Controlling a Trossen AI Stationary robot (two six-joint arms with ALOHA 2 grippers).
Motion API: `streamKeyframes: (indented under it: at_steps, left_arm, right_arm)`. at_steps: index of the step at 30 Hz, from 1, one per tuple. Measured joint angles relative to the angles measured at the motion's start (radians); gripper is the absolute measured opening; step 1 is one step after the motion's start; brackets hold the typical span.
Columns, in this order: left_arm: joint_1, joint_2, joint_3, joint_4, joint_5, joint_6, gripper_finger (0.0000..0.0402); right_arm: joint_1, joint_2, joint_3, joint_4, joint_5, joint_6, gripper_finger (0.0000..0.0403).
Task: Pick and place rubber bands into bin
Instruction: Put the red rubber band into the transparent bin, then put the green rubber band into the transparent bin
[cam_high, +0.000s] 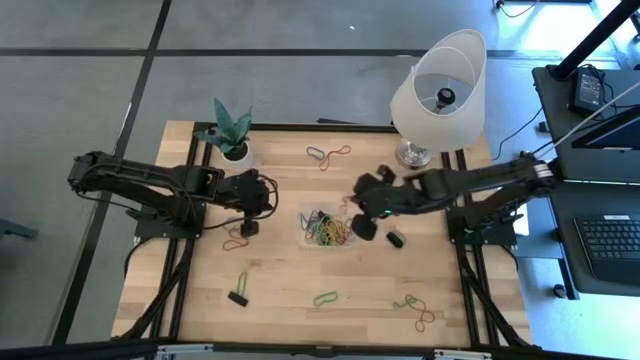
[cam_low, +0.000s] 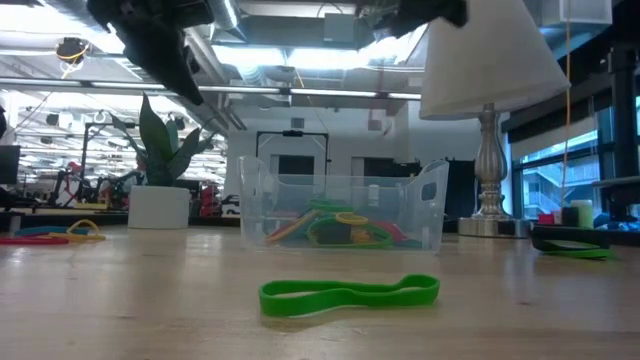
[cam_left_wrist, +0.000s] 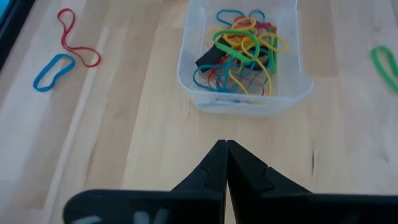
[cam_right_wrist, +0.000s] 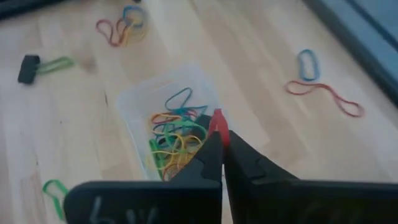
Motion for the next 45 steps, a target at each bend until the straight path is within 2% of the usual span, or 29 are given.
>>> streamKeyframes:
  at_steps: [5,8,16,25,32,45]
  left_arm:
    - [0.0,-0.035,-0.008,-0.013,0.008,0.081,0.0002]
    - [0.0,-0.098,-0.066,0.038,0.008,0.099,0.0002]
    - [0.0,-0.316,-0.285,0.147,0.044,0.017,0.0002]
    - [0.0,-0.402,-0.334,0.159,0.054,0.002,0.0003]
    - [0.0,-0.401,-0.334,0.152,0.085,0.035,0.0003]
    - [0.0,-0.401,-0.334,0.151,0.104,0.036,0.0003]
  right_arm:
    - [-0.037,0.117,0.018,0.048,-0.107,-0.013,0.0001]
    - [-0.047,0.187,0.021,0.053,-0.156,-0.009,0.0]
    - [-0.082,0.358,0.021,0.093,-0.267,0.047,0.0002]
    - [-0.119,0.501,0.022,0.252,-0.396,0.073,0.001]
    - [-0.13,0.522,0.022,0.246,-0.422,0.123,0.002]
    - [-0.131,0.386,0.023,0.174,-0.413,0.111,0.0119]
